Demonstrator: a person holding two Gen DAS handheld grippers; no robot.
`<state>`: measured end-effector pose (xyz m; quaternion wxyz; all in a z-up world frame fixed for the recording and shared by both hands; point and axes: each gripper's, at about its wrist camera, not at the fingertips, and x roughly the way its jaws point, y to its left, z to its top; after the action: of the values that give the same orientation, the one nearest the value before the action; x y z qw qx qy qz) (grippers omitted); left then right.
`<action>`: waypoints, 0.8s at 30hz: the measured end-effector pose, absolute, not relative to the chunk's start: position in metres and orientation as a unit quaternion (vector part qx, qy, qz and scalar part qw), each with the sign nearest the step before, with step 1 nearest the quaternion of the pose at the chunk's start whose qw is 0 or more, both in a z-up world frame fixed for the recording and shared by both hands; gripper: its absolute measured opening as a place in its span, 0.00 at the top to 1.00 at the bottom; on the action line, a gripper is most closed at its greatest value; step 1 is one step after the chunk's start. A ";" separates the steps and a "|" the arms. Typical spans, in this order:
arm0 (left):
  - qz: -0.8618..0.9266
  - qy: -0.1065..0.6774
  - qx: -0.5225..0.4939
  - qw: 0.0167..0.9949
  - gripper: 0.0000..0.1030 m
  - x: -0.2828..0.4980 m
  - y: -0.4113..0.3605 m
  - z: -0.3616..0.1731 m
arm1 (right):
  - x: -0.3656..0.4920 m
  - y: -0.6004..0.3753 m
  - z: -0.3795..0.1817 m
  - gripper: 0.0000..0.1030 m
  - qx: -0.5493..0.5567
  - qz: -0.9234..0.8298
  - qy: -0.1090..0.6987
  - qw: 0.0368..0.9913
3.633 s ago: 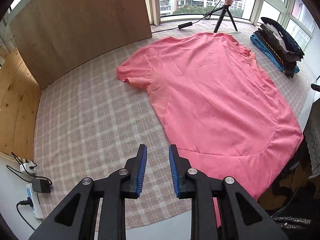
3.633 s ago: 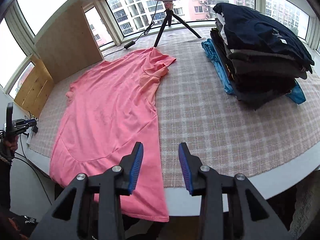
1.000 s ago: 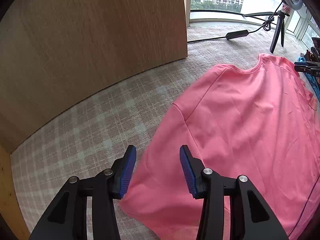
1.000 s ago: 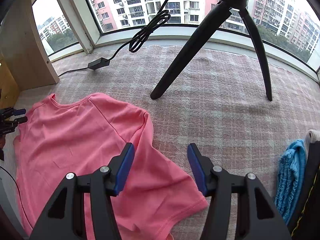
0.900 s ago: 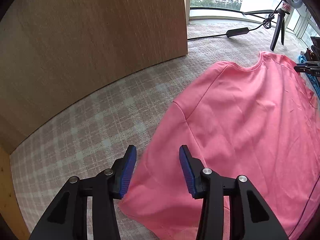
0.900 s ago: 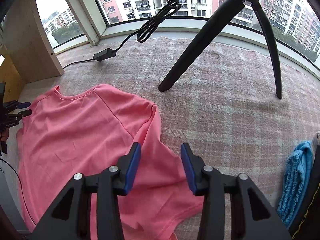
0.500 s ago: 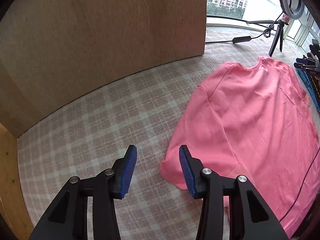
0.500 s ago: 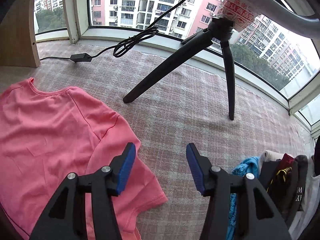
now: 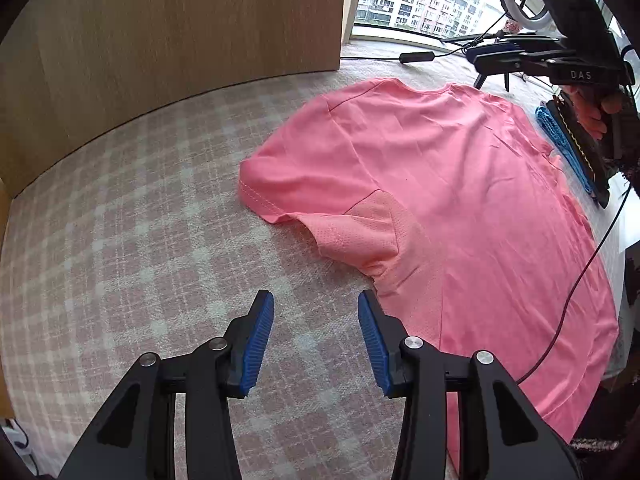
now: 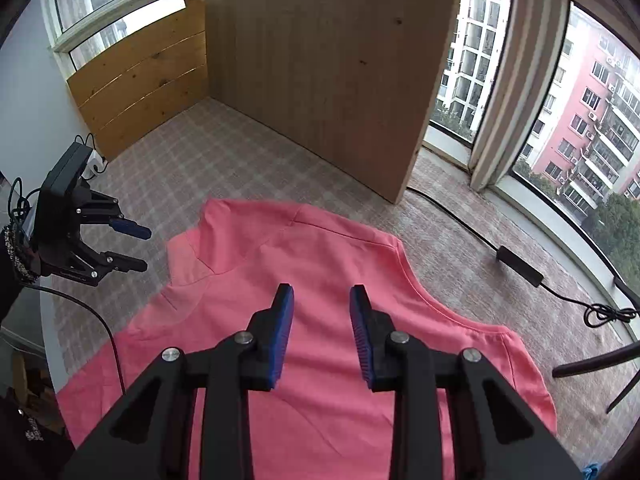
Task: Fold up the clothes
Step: 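Move the right tool to the collar and grasp the shirt edge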
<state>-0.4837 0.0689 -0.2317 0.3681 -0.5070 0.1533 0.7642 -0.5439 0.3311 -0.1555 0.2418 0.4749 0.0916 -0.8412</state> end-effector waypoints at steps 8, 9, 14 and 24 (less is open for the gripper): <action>0.772 0.133 -0.509 0.356 0.59 -0.476 0.032 -0.233 | -0.616 0.159 -0.222 0.55 0.503 -0.738 0.256 0.370; 0.773 0.133 -0.510 0.354 0.59 -0.476 0.030 -0.235 | -0.618 0.148 -0.227 0.53 0.503 -0.729 0.267 0.380; 0.773 0.129 -0.509 0.357 0.59 -0.480 0.031 -0.237 | -0.619 0.130 -0.242 0.89 0.507 -0.702 0.314 0.389; 0.765 0.118 -0.505 0.383 0.59 -0.509 0.077 -0.247 | -0.610 0.210 -0.183 0.97 0.466 -0.767 0.223 0.380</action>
<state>-0.5095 0.0772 -0.2472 0.3831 -0.5047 0.1179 0.7646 -0.6102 0.2105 -0.1826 0.3800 0.4656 0.2233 -0.7674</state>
